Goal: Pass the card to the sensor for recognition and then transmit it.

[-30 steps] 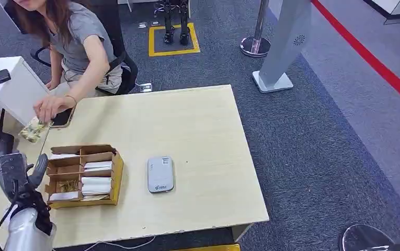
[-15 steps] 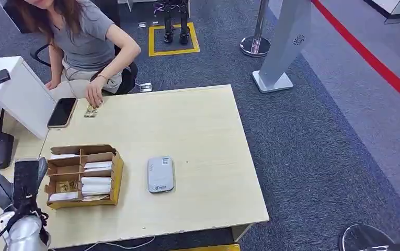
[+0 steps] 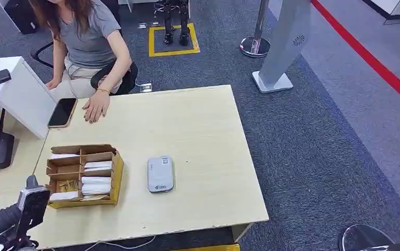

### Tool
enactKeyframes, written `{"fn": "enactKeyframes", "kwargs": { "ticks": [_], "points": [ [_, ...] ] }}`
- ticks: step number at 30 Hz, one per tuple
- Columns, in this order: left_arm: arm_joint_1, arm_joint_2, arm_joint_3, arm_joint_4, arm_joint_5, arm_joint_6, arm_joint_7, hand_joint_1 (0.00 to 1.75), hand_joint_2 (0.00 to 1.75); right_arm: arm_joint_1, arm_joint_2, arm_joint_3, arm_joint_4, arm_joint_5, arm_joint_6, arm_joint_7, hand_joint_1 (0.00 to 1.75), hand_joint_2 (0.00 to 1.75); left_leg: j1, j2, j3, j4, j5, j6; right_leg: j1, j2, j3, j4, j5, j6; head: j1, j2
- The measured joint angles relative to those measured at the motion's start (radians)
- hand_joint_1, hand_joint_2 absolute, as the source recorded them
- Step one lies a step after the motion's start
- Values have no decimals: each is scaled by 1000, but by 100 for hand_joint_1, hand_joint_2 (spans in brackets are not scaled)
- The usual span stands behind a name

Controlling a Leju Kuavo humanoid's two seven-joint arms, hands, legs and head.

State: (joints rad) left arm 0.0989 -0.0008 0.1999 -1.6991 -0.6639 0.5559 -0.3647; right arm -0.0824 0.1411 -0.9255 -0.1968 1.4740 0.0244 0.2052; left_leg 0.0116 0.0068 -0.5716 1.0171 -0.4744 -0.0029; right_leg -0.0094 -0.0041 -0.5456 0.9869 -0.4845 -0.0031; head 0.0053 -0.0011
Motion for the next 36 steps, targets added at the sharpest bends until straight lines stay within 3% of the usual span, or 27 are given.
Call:
{"fn": "enactKeyframes", "kwargs": {
  "ticks": [9, 14, 16, 23, 26, 30, 36],
  "points": [
    [131, 0, -1, -108, -420, 63, 139, 0, 175, 1, 0, -14, 0, -17, -19, 1, 0, 0, 0, 0, 0, 0, 0, 0, 0, 0, 0, 0, -1, 1, 0, 0],
    [158, 0, -2, -132, -468, 65, 166, 0, 175, 1, 0, -15, 0, -17, -19, 1, 0, 0, 0, 0, 0, 0, 0, 0, 0, 0, 0, 0, 0, 1, 0, 0],
    [162, 1, -6, -132, -539, 62, 219, 0, 175, 1, 0, -15, 0, -19, -20, 1, 0, 0, 0, 0, 0, 0, 0, 0, 0, 0, 0, 0, 0, 1, 0, 0],
    [166, 34, -99, -113, -869, -36, 518, 0, 175, 1, 0, -25, 0, -32, -22, 5, 0, 0, 0, 0, 0, 0, 0, 0, 0, 0, 0, 0, 0, 0, 0, 0],
    [166, 71, -152, -98, -901, -78, 600, 0, 175, 1, 0, -34, 0, -36, -28, 8, 0, 0, 0, 0, 0, 0, 0, 0, 0, 0, 0, 0, 0, 0, 0, 0],
    [164, 146, -261, -84, -907, -180, 767, 0, 175, 2, 0, -40, 0, -39, -29, 9, 0, 0, 0, 0, 0, 0, 0, 0, 0, 0, 0, 0, 0, 0, 0, 0],
    [156, 203, -371, -64, -908, -284, 806, 0, 175, 2, 0, -44, 0, -40, -30, 9, 0, 0, 0, 0, 0, 0, 0, 0, 0, 0, 0, 0, 0, 0, 0, 0]
  ]
}}
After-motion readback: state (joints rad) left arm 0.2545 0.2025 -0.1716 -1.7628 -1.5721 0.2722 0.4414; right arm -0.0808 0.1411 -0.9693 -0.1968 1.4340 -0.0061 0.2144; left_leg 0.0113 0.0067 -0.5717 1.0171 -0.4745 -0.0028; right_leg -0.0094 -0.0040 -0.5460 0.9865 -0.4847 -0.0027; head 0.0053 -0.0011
